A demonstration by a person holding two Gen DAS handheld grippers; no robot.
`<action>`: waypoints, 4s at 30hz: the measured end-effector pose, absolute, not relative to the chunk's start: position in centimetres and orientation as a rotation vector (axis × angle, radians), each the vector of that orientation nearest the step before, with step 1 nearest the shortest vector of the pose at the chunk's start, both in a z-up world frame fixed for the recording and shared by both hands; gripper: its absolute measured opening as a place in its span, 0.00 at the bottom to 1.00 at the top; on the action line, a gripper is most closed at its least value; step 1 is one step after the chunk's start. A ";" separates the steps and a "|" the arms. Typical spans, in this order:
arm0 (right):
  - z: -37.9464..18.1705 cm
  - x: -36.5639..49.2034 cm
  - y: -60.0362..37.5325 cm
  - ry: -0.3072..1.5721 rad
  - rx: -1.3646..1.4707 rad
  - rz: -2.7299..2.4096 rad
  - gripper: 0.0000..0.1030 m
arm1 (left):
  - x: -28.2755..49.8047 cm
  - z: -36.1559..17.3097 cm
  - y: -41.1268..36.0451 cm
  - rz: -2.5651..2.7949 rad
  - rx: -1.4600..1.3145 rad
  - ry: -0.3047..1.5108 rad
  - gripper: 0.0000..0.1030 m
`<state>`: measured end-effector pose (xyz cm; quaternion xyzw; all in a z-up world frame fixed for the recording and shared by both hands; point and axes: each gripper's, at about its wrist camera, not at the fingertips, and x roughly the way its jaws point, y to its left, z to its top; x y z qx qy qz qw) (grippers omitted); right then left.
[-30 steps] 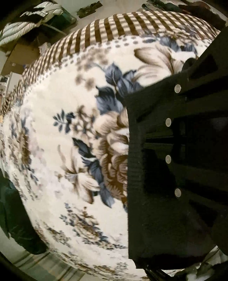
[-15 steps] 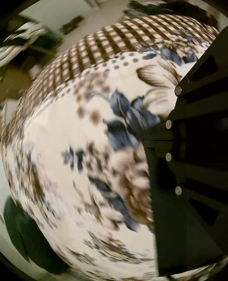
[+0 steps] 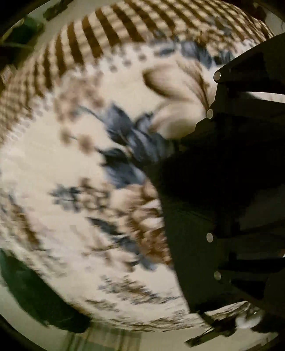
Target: Fold small clothes
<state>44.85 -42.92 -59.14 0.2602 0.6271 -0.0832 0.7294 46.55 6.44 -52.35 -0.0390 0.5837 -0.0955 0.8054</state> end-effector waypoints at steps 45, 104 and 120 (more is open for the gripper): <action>-60.3 24.0 -47.3 1.407 0.891 -0.260 0.14 | 27.7 -47.3 0.6 -0.180 -0.108 1.376 0.79; -68.2 13.9 -36.9 0.655 1.627 -0.489 0.67 | 24.5 -54.6 -7.2 -0.194 0.020 1.411 1.00; -55.8 12.6 -32.4 0.687 1.180 -0.697 0.49 | 24.3 -51.6 2.1 -0.264 -0.071 1.451 1.00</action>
